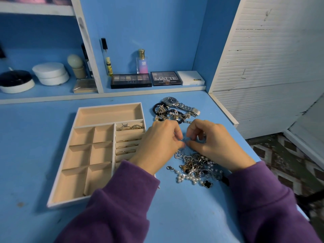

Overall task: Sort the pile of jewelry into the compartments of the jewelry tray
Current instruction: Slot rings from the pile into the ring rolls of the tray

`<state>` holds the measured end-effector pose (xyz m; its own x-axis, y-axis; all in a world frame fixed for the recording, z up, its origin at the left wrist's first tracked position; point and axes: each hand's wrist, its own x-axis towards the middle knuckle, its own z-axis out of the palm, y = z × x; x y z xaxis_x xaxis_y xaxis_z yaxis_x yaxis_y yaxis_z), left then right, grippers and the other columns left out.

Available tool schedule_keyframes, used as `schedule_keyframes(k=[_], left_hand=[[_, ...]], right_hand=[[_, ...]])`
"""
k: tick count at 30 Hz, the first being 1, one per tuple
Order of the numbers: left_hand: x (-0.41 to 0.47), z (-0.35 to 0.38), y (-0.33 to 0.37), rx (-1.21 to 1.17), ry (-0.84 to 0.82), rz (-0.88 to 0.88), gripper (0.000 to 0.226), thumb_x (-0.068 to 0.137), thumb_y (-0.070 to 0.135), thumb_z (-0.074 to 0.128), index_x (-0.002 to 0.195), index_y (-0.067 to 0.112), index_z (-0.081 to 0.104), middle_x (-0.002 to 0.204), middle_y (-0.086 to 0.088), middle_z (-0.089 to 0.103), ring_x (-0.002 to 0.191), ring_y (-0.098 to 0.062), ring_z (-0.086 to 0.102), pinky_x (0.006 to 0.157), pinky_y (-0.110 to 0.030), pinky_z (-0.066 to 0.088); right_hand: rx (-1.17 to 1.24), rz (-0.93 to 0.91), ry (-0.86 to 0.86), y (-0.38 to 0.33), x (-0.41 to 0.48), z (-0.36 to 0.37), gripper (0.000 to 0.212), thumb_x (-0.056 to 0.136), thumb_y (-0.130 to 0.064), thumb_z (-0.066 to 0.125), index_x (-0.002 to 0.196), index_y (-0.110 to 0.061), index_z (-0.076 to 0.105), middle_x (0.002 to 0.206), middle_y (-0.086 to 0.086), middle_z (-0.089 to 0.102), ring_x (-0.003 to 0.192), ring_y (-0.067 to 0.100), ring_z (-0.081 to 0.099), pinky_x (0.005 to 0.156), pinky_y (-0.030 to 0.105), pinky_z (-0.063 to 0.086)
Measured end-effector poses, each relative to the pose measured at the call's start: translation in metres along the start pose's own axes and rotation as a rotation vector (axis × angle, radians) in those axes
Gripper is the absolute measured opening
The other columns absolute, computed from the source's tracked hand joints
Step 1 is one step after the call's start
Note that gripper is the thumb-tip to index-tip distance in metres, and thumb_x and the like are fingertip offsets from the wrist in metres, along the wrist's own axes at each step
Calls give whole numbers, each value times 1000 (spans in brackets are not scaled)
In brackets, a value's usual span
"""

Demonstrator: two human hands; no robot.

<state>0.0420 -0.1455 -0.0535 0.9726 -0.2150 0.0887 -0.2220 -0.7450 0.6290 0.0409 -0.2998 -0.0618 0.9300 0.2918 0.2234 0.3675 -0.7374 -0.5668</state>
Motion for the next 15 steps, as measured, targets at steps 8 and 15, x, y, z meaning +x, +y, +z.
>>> schedule_keyframes(k=[8,15], left_hand=[[-11,-31,-10,-97,178,14,7,72,27,76,74,24,70,60,14,61,53,5,50,52,-5,36],[-42,-62,-35,-86,264,33,5,70,29,75,70,29,71,59,15,63,63,-3,53,54,-12,40]], right_hand=[[126,44,94,0,0,0,15,75,-11,73,80,-24,67,69,-4,64,67,9,54,62,13,43],[249,50,178,-16,4,3,11,75,-12,74,78,-22,75,64,-12,62,59,5,49,57,13,41]])
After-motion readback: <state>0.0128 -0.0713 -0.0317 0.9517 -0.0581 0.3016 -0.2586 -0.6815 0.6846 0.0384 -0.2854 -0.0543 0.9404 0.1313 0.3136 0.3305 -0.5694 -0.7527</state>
